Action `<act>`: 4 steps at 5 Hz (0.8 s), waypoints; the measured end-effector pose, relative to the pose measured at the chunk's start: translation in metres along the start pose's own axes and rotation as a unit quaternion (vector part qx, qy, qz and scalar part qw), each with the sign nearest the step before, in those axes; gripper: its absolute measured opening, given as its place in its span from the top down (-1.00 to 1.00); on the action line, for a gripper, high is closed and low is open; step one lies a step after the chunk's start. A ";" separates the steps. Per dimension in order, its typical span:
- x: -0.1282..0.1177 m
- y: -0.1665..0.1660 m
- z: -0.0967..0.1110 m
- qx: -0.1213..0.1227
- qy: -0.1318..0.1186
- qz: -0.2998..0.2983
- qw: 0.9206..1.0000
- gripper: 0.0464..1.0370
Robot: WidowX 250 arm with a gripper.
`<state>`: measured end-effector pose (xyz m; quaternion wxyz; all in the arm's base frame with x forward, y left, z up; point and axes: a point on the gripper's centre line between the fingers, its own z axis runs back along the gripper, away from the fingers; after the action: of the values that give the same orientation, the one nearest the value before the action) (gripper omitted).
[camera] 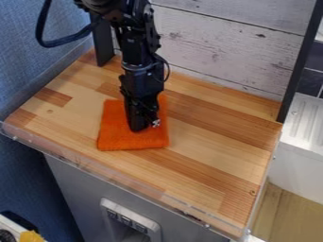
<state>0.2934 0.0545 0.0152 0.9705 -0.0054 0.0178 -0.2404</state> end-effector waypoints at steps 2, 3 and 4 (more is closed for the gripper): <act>0.001 -0.008 -0.005 0.013 0.004 0.068 0.998 0.97; 0.006 -0.023 -0.005 0.016 0.006 0.107 0.994 0.97; 0.011 -0.033 -0.004 0.020 -0.004 0.144 0.989 0.97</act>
<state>0.2875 0.0201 0.0112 0.9950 0.0163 0.0099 -0.0981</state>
